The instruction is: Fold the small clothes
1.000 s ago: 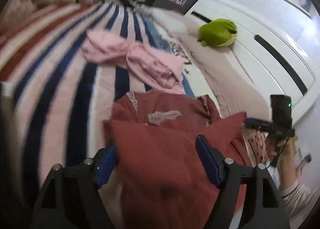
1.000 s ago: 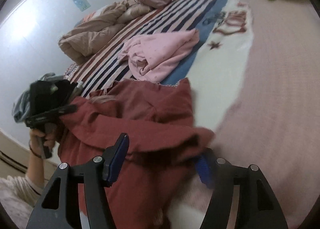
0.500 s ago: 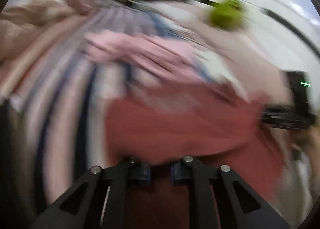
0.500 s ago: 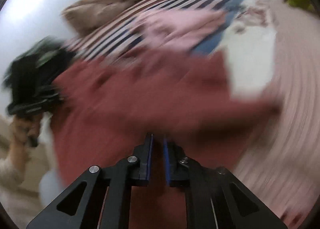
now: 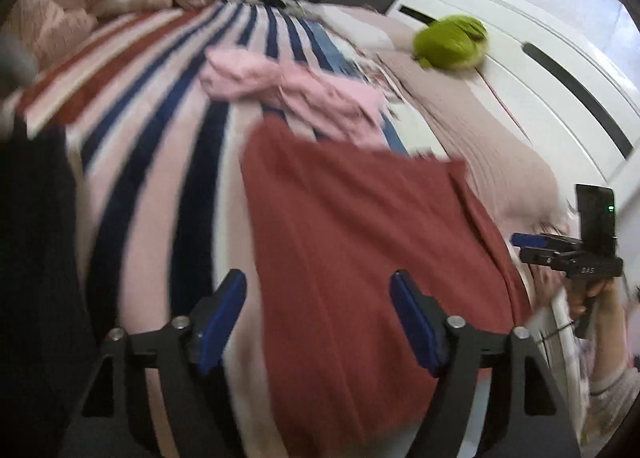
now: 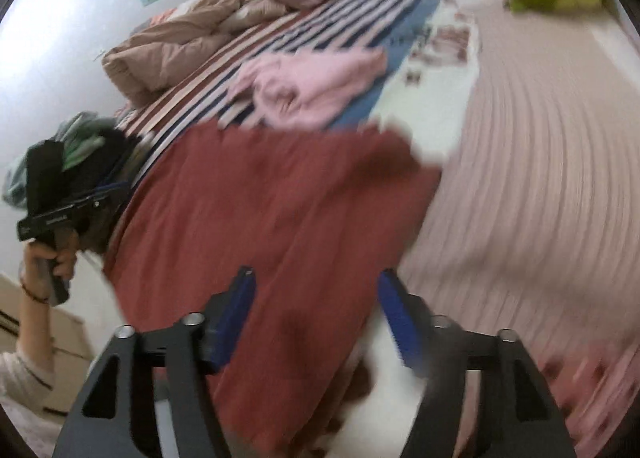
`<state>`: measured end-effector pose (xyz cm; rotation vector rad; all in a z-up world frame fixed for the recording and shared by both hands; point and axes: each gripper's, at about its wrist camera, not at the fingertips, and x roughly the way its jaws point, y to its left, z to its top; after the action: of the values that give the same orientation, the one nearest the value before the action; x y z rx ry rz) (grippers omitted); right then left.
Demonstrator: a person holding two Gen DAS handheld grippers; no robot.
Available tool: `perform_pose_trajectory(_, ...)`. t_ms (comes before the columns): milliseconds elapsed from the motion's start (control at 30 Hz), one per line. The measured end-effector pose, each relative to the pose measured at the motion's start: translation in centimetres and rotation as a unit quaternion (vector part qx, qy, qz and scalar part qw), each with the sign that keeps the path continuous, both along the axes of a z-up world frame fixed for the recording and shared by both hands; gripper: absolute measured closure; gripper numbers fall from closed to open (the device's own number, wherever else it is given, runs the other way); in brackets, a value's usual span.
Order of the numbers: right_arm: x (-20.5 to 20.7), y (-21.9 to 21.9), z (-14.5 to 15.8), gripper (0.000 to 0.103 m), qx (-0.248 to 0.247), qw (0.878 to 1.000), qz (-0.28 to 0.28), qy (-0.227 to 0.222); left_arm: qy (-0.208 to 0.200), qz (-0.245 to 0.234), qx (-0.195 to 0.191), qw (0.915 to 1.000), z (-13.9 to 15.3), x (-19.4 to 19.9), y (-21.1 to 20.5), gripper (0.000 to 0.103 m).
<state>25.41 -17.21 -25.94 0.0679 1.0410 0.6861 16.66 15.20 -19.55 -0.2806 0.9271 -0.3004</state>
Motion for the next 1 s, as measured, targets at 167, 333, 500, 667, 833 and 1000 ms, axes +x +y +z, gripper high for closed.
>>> perform_pose_trajectory(167,-5.1,1.0,-2.9,0.035,-0.036,0.999,-0.015,-0.021,0.028,0.002,0.043,0.9987,-3.0,-3.8,-1.3,0.036)
perform_pose_trajectory(333,-6.8,-0.6,-3.0,0.041,-0.132,0.986,-0.063,-0.076,0.017,0.022,0.051,0.9983,-3.1,-5.5,0.2,0.077)
perform_pose_trajectory(500,-8.5,-2.6,-1.2,0.057,-0.081,0.99,-0.085,-0.08,0.008,0.025,0.046,0.9986,-2.7,-7.3,0.5,0.079)
perform_pose_trajectory(667,-9.2,1.9,-1.4,0.033,-0.04,0.996,-0.047,-0.069,0.007,0.02,0.04,0.999,-3.0,-7.6,-0.4,0.071)
perform_pose_trajectory(833,-9.2,2.8,-3.7,0.035,-0.118,0.987,-0.063,-0.089,0.006,0.047,0.064,0.9969,-3.4,-7.3,-0.3,0.093)
perform_pose_trajectory(1000,-9.4,-1.0,-3.9,0.049,-0.123,0.985,-0.097,-0.076,0.007,0.048,0.056,0.9973,-3.6,-7.5,0.2,0.093)
